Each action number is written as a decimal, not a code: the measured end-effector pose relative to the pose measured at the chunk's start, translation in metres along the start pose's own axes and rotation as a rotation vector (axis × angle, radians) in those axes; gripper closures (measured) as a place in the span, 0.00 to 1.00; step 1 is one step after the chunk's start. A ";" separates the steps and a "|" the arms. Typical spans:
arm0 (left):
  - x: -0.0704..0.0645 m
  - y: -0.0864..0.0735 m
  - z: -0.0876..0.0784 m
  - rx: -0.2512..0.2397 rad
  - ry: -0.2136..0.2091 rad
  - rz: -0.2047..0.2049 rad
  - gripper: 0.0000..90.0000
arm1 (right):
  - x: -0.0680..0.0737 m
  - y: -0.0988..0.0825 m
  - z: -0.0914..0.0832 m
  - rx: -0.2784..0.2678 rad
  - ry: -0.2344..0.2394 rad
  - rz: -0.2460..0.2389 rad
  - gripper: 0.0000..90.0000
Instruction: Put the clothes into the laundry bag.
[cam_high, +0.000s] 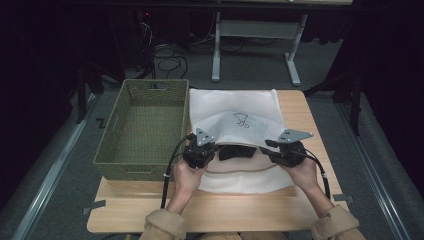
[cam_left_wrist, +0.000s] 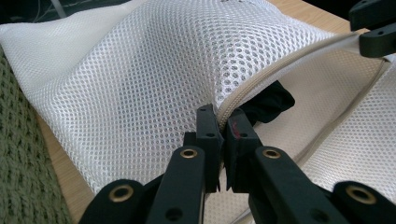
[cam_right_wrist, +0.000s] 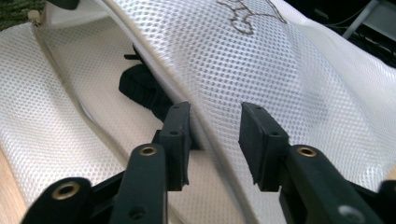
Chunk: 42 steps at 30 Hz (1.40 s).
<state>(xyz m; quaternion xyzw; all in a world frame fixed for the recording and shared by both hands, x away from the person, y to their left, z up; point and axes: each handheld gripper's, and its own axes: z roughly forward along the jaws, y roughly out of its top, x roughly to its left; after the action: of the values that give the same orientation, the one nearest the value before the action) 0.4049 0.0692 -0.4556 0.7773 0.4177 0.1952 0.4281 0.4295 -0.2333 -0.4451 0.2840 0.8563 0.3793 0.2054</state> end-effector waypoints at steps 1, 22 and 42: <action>0.000 -0.001 0.000 -0.002 0.000 0.002 0.95 | -0.001 -0.001 -0.001 0.001 -0.004 0.002 0.75; 0.001 -0.017 0.001 0.013 -0.019 -0.006 0.93 | -0.009 -0.042 0.004 0.048 0.022 0.084 0.77; -0.006 -0.040 0.013 0.096 0.006 0.047 0.90 | -0.009 -0.057 0.019 0.095 0.052 0.125 0.96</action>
<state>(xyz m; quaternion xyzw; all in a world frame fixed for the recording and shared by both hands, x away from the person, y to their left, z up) 0.3908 0.0690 -0.4963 0.8060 0.4094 0.1871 0.3843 0.4285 -0.2601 -0.4991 0.3364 0.8591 0.3574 0.1451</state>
